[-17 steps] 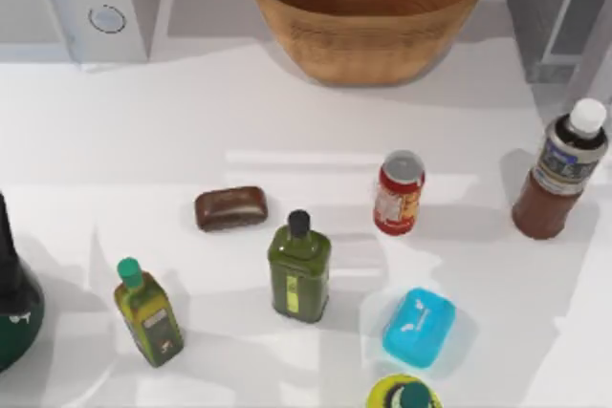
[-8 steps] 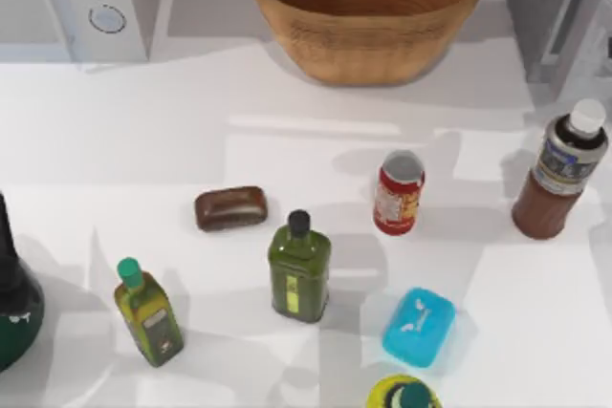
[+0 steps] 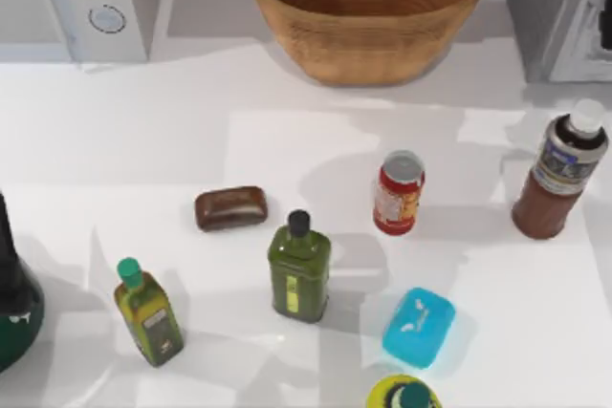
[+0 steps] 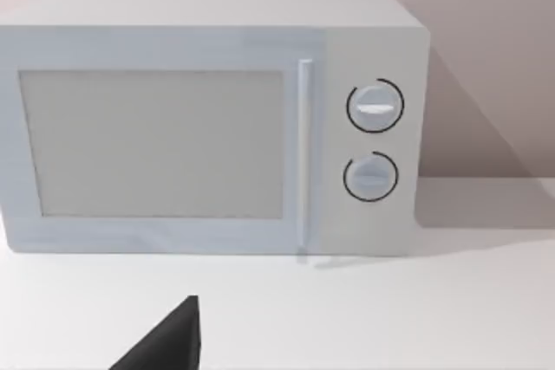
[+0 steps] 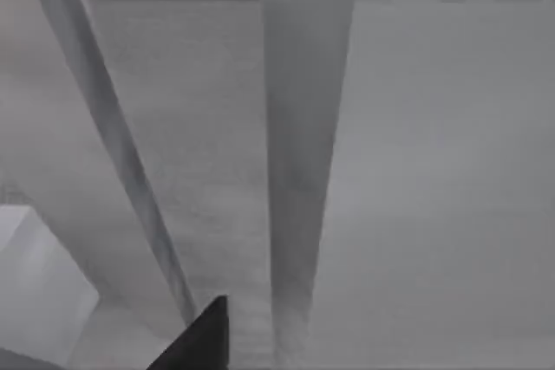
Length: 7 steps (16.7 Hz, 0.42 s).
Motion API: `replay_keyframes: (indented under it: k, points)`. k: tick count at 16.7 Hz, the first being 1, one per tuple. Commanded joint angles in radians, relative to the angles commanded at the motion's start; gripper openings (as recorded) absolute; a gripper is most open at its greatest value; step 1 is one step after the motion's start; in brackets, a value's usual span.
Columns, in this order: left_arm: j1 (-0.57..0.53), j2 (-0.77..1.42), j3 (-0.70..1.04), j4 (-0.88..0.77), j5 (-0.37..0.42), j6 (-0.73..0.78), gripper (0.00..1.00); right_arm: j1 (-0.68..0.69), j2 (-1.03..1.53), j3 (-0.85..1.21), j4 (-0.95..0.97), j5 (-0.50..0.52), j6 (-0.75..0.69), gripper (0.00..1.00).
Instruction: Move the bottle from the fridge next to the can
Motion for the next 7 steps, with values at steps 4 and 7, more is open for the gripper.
replay_keyframes:
  k: [4, 7]
  points:
    - [0.000, 0.000, 0.000, 0.000, 0.000, 0.000, 1.00, 0.000, 0.123, 0.162, -0.035, 0.006, -0.001, 1.00]
    - [0.000, 0.000, 0.000, 0.000, 0.000, 0.000, 1.00, 0.000, 0.149, 0.194, -0.043, 0.008, -0.002, 1.00]
